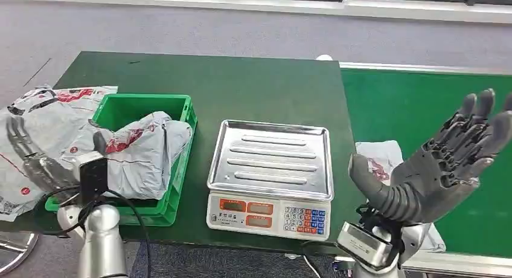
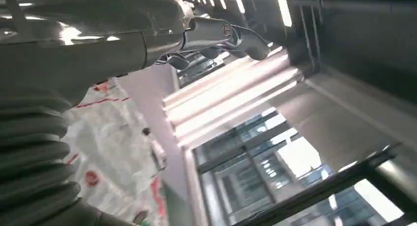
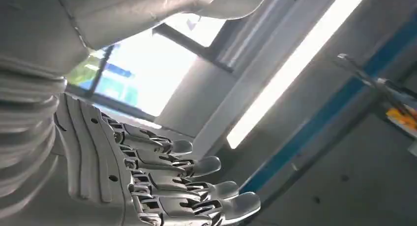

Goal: Moved the parcel from conveyor to table for the left to box.

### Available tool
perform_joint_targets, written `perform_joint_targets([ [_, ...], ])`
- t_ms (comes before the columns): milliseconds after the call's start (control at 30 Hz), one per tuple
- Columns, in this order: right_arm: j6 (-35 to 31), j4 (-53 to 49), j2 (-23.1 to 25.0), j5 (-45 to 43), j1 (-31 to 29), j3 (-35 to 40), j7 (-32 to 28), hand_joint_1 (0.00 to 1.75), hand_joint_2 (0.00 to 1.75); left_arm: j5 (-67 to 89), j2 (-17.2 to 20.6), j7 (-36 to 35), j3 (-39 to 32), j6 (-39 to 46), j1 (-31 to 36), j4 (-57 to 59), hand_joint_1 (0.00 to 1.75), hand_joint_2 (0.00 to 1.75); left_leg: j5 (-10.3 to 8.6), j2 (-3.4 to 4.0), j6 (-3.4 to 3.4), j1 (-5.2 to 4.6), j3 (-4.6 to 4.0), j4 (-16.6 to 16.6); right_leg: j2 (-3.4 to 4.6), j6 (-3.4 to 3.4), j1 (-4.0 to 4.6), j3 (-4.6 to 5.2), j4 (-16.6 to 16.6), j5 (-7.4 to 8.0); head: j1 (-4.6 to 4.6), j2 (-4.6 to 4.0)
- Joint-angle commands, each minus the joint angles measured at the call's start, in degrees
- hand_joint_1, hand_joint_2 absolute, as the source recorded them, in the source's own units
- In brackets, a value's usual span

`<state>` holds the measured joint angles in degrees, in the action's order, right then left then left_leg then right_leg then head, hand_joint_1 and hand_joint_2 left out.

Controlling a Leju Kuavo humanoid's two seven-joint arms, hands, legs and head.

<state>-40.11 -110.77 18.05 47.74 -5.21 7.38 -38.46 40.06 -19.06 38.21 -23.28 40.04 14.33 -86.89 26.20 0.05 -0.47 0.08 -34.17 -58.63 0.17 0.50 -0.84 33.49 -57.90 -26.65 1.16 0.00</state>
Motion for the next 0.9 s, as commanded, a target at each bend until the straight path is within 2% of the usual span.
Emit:
perform_joint_targets([
  [33, 0.11, 10.93, 1.95, 6.63, -3.77, -14.14, 5.35, 0.00, 1.75, -5.58, -0.94, 1.79, 19.28, -0.04, -10.88, -15.30, 0.00, 0.00, 0.03, -0.04, 0.02, 0.05, 0.10, 0.03, -0.05, 0.00, 0.06, -0.16, 0.12, -0.01, 0.00, 0.00],
  [67, 0.11, 13.80, 1.95, 6.93, -4.74, -16.39, 5.21, 0.00, 1.75, -6.18, -0.94, 1.79, 23.12, -0.04, -11.61, -16.08, 0.00, 0.00, 0.02, -0.06, 0.03, 0.04, 0.16, 0.10, -0.07, 0.01, 0.05, -0.23, 0.19, 0.00, 0.00, 0.02],
  [133, 0.11, 23.11, 1.95, 15.36, -7.51, -19.41, 12.17, 0.00, 1.75, -12.36, 5.52, 1.79, 35.04, -0.04, -12.49, -18.24, 0.00, 0.00, 0.01, -0.13, 0.05, 0.00, 0.15, 0.10, -0.13, 0.03, 0.01, -0.28, 0.19, 0.02, 0.00, 0.00],
  [167, 0.11, 34.53, 1.95, 22.18, -11.72, -23.90, 16.74, 0.00, 1.75, -16.30, 11.11, 1.79, 43.04, -0.20, -12.34, -19.13, 0.00, 0.00, -0.02, -0.17, 0.05, 0.03, 0.15, 0.15, -0.19, 0.03, 0.04, -0.33, 0.27, 0.07, 0.00, 0.00],
  [200, 0.11, 34.53, 1.95, 22.18, -11.72, -23.90, 16.74, 0.00, 1.75, -16.30, 11.11, 1.79, 43.04, -0.20, -12.34, -19.13, 0.00, 0.00, -0.03, -0.11, 0.04, 0.04, 0.14, 0.18, -0.13, 0.01, 0.05, -0.30, 0.28, 0.10, 0.00, 0.00],
  [233, 0.11, 37.88, 1.95, 20.90, -14.11, -28.31, 12.22, 0.00, 1.75, -15.59, 10.70, 1.79, 43.59, -0.04, -13.18, -19.67, 0.00, 0.00, -0.04, -0.08, 0.03, 0.10, 0.23, 0.20, -0.09, -0.01, 0.11, -0.38, 0.34, 0.14, 0.00, 0.02],
  [667, 0.11, 37.88, 1.95, 20.90, -14.11, -28.31, 12.22, 0.00, 1.75, -15.59, 10.70, 1.79, 43.59, -0.04, -13.18, -19.67, 0.00, 0.00, -0.05, -0.13, 0.04, 0.00, 0.10, 0.07, -0.16, 0.01, 0.02, -0.14, 0.11, 0.05, 0.00, 0.00],
  [733, 0.11, 45.96, 1.15, 28.24, -17.61, -33.15, 18.97, 0.00, 1.75, -19.41, 14.98, 1.79, 48.22, -3.02, -12.02, -22.02, 0.00, 0.00, -0.06, -0.08, 0.03, 0.04, 0.17, 0.15, -0.13, -0.01, 0.06, -0.22, 0.22, 0.08, 0.00, 0.00],
  [900, 0.11, 52.01, -1.16, 28.68, -21.33, -45.96, 15.21, 0.00, 1.75, -19.87, 16.16, 1.79, 50.20, -10.43, -11.04, -22.58, 0.00, 0.00, -0.17, -0.29, 0.06, 0.04, 0.13, 0.18, -0.33, -0.02, 0.05, -0.22, 0.27, 0.10, 0.02, 0.00],
])
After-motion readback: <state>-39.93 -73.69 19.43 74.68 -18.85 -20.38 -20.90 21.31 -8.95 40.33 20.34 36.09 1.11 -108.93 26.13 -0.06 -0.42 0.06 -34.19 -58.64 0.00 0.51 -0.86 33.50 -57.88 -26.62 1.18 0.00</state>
